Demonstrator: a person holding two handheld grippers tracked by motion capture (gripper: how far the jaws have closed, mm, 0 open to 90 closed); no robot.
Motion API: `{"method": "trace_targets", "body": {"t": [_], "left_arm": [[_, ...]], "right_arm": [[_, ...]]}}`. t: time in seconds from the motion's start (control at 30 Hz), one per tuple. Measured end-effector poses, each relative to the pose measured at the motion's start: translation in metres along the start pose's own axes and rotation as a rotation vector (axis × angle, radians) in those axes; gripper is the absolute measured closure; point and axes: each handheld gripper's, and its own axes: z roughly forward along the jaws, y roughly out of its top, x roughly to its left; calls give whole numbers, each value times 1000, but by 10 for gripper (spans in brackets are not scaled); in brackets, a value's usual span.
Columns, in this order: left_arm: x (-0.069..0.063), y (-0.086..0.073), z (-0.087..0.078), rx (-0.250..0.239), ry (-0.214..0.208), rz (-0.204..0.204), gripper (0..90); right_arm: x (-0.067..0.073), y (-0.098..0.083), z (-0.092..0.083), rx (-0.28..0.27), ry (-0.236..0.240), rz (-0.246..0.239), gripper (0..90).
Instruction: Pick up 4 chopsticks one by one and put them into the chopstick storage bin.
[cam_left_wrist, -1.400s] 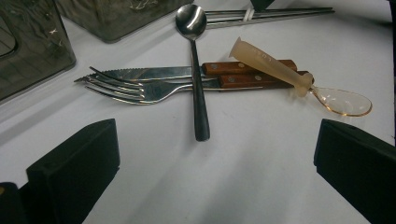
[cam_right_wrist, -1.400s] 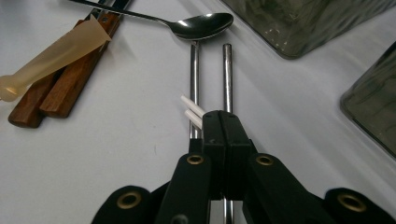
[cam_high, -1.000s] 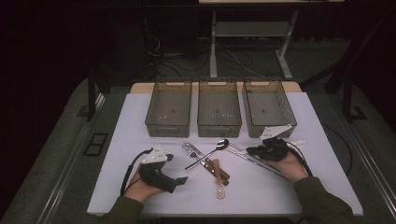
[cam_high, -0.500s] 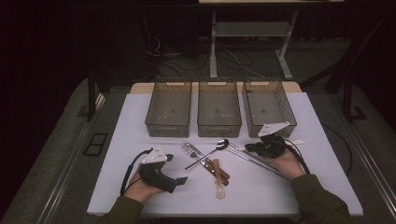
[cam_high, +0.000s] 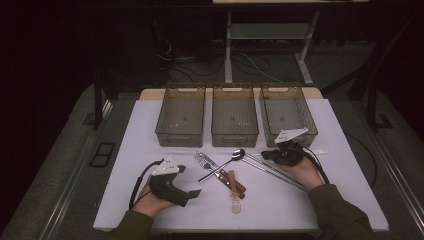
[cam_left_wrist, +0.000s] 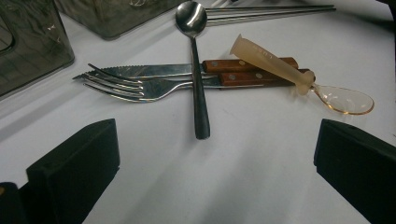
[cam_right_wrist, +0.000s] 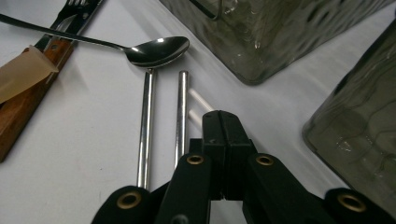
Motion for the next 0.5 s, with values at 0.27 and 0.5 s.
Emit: {"method": "trace_targets", "body": {"t": [0.27, 0.5], "left_arm": [[0, 0, -1, -1, 0, 1, 0], [0, 0, 0, 0, -1, 0, 0]], "right_arm": [[0, 1, -8, -15, 0, 7, 896], [-8, -7, -38, -8, -27, 20, 842]]}}
